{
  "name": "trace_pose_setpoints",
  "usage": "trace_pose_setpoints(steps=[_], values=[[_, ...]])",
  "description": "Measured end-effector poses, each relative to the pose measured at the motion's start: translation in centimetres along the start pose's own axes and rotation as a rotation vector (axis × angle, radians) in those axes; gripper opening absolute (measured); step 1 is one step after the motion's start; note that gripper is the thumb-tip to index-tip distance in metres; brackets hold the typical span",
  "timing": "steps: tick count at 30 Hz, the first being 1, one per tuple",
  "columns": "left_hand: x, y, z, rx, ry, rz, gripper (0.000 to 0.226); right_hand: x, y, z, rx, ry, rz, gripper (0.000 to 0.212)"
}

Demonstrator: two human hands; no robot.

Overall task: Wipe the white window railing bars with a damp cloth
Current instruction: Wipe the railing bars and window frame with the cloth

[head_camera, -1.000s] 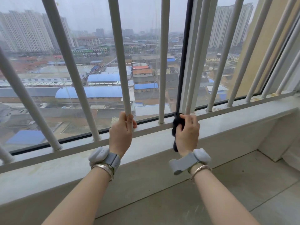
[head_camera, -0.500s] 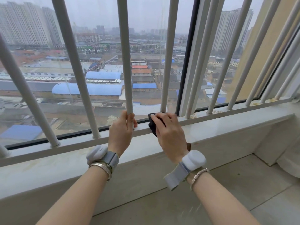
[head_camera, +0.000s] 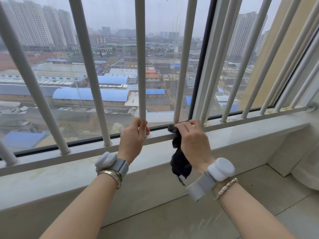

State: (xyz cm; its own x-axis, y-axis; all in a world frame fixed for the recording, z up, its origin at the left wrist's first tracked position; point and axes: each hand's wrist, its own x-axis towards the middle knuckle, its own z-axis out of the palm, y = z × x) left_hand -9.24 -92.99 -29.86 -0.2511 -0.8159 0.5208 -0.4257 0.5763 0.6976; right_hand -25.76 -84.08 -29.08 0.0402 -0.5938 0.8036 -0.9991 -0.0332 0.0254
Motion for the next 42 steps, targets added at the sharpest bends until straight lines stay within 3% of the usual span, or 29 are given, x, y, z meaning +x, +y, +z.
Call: trace_pose_setpoints(steps=[3,5,10,16,19,23,25,30,34,42], values=[[-0.1,0.0,0.2,0.009,0.018,0.002,0.029,1.6,1.1,-1.2,0.040,0.193,-0.012,0.031],[-0.2,0.1,0.1,0.005,0.017,-0.001,0.027,3.2,1.5,-0.8,0.039,0.231,-0.054,0.033],[-0.2,0.4,-0.1,0.005,-0.005,-0.013,0.026,2.7,1.1,3.5,-0.028,0.094,0.009,0.047],[-0.1,0.4,-0.4,-0.011,-0.029,-0.009,0.028,0.2,1.2,4.2,0.008,-0.017,-0.030,0.044],[0.0,0.5,-0.5,-0.040,-0.054,-0.007,0.030,3.0,2.2,2.0,0.050,0.040,-0.092,0.034],[0.2,0.9,-0.9,-0.104,-0.098,-0.015,0.024,6.9,1.6,0.1,0.203,0.185,0.049,0.035],[0.6,1.6,-1.5,-0.119,-0.043,0.010,0.020,6.8,1.4,-0.1,0.278,0.195,0.064,0.029],[4.4,6.0,-4.4,-0.217,0.122,0.106,0.044,8.0,2.3,-1.2,0.364,0.199,0.056,0.027],[8.7,11.1,-7.3,-0.272,0.237,0.169,0.041,12.7,2.7,-3.3,0.375,0.238,0.040,0.029],[14.3,18.4,-10.6,-0.128,0.406,0.268,0.043,20.5,3.9,-7.9,0.414,0.332,-0.077,0.032]])
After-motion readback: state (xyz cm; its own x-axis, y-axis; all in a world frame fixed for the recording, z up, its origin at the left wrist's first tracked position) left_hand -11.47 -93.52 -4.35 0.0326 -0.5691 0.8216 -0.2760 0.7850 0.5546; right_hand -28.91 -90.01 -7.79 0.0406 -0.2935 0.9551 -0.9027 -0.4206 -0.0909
